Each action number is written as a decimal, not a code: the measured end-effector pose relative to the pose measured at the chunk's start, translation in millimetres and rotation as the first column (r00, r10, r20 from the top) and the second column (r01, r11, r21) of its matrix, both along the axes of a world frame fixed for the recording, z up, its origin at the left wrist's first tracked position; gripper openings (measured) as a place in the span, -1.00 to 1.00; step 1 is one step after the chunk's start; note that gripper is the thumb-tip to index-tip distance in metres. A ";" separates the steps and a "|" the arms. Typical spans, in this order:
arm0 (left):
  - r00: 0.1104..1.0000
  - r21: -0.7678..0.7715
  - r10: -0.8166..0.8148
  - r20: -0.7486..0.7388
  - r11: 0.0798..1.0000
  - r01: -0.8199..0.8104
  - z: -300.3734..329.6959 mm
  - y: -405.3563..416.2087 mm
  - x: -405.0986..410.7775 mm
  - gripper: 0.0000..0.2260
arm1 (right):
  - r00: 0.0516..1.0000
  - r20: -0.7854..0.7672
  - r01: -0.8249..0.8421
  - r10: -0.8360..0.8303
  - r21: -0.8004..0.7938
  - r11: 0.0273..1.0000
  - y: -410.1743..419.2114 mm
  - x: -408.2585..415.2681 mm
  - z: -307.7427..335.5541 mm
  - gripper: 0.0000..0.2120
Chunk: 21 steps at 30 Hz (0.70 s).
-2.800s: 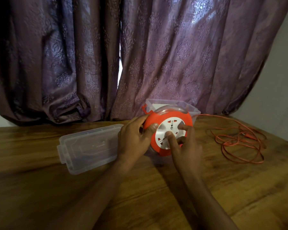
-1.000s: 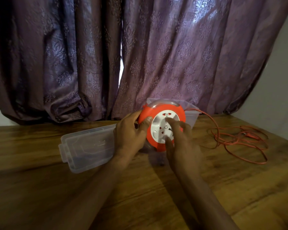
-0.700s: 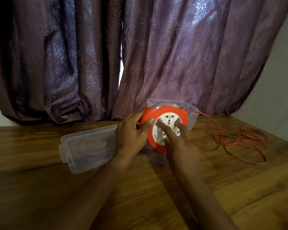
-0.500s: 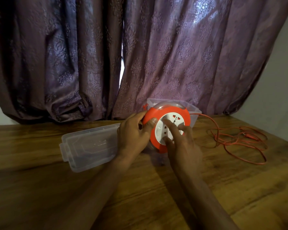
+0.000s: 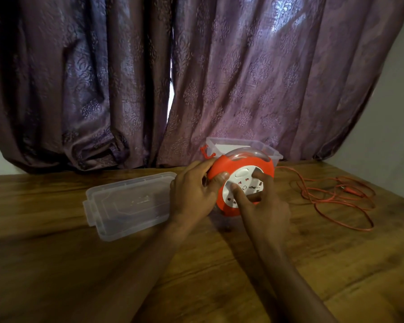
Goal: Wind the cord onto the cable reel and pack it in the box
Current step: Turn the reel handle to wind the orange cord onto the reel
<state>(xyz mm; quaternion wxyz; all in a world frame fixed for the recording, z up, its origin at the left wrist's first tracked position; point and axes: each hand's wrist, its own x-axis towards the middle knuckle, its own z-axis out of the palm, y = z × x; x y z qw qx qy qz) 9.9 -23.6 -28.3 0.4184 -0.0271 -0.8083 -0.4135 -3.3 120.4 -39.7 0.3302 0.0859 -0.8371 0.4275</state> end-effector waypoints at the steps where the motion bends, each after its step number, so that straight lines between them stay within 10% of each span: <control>1: 1.000 -0.006 -0.001 0.000 1.000 0.001 0.2 0.4 0.4 -0.54 | 1.000 0.014 -0.001 0.002 -0.038 0.999 -0.2 0.5 0.9 -0.49; 8: 1.000 0.004 0.011 0.009 1.000 -0.011 -1.7 -2.5 -1.0 -0.52 | 0.987 0.073 -0.118 0.145 -0.292 0.949 -2.8 -7.6 -8.4 -0.69; 14: 1.000 0.156 0.027 0.006 0.987 -0.028 -0.3 -13.3 -5.9 -0.60 | 0.977 -0.165 -0.113 0.133 0.126 0.986 -1.4 -2.3 -1.2 -0.52; 21: 1.000 0.153 0.020 0.013 0.988 -0.021 0.6 -14.9 -7.3 -0.59 | 0.986 -0.070 -0.102 0.149 0.450 0.887 -7.1 -1.0 0.5 -0.20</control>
